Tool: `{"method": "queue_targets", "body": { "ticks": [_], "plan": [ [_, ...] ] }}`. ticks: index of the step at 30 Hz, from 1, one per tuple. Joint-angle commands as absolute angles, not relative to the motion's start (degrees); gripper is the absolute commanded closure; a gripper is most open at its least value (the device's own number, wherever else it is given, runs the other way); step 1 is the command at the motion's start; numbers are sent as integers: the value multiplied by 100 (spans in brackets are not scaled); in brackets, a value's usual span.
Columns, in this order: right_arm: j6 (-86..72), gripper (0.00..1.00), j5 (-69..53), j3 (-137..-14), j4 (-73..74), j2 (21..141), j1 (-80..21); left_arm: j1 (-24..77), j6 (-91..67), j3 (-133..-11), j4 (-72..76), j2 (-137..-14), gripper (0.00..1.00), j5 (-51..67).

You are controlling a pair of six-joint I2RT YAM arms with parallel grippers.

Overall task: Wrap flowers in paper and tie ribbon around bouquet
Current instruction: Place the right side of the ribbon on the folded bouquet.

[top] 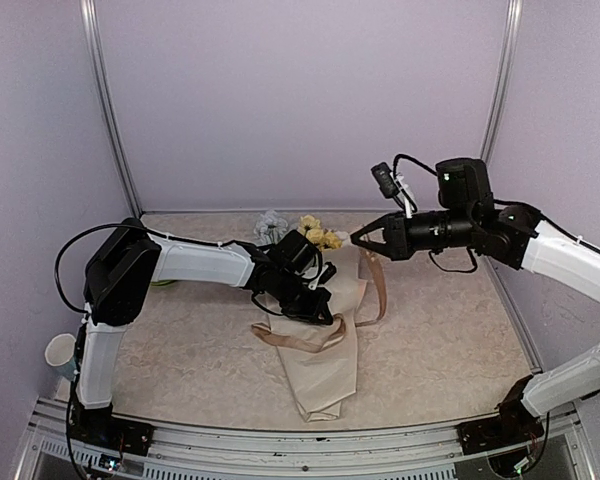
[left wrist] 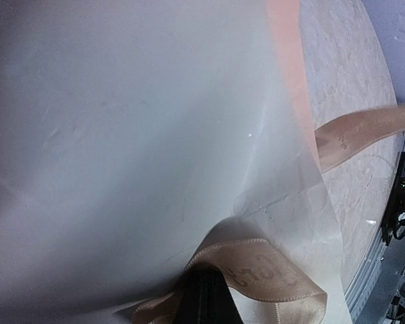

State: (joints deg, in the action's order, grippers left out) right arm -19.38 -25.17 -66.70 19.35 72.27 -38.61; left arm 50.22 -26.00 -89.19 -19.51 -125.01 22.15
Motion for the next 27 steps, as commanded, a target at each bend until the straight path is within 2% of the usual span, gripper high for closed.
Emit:
{"method": "queue_targets", "body": {
  "ticks": [1, 4, 8, 13, 16, 18, 20, 23, 26, 27],
  "plan": [
    [-2056, 100, -5021, -6188, -455, 7633, -4490, 5014, -2517, -8778, -1793, -12522, 100, 2305],
    [-1984, 100, -4778, -6039, -424, 8169, -4837, 4943, -2563, -8623, -1620, -12471, 100, 2489],
    [-1746, 100, -5057, -5907, -672, 8651, -5559, 4844, -2613, -8420, -1364, -12422, 100, 2756],
    [-1559, 100, -4555, -6264, -289, 9373, -5957, 4765, -2682, -8243, -1139, -12380, 100, 2952],
    [-1434, 100, -3741, -6714, 133, 9865, -6016, 4764, -2676, -8206, -1102, -12366, 100, 2947],
    [-1403, 87, -2916, -7079, 642, 10168, -6014, 4764, -2683, -8177, -1067, -12344, 100, 2944],
    [-1322, 58, -2573, -7289, 954, 10341, -6012, 4764, -2693, -8157, -1046, -12332, 100, 2944],
    [-1271, 28, -2593, -7034, 787, 10070, -6012, 4764, -2687, -8132, -1022, -12324, 100, 2954],
    [-1175, 8, -2595, -6588, 615, 9454, -6012, 4763, -2676, -8113, -995, -12322, 100, 2967],
    [-1147, 6, -2610, -6456, 612, 9192, -6012, 4758, -2672, -8112, -993, -12322, 100, 2975]
  ]
}}
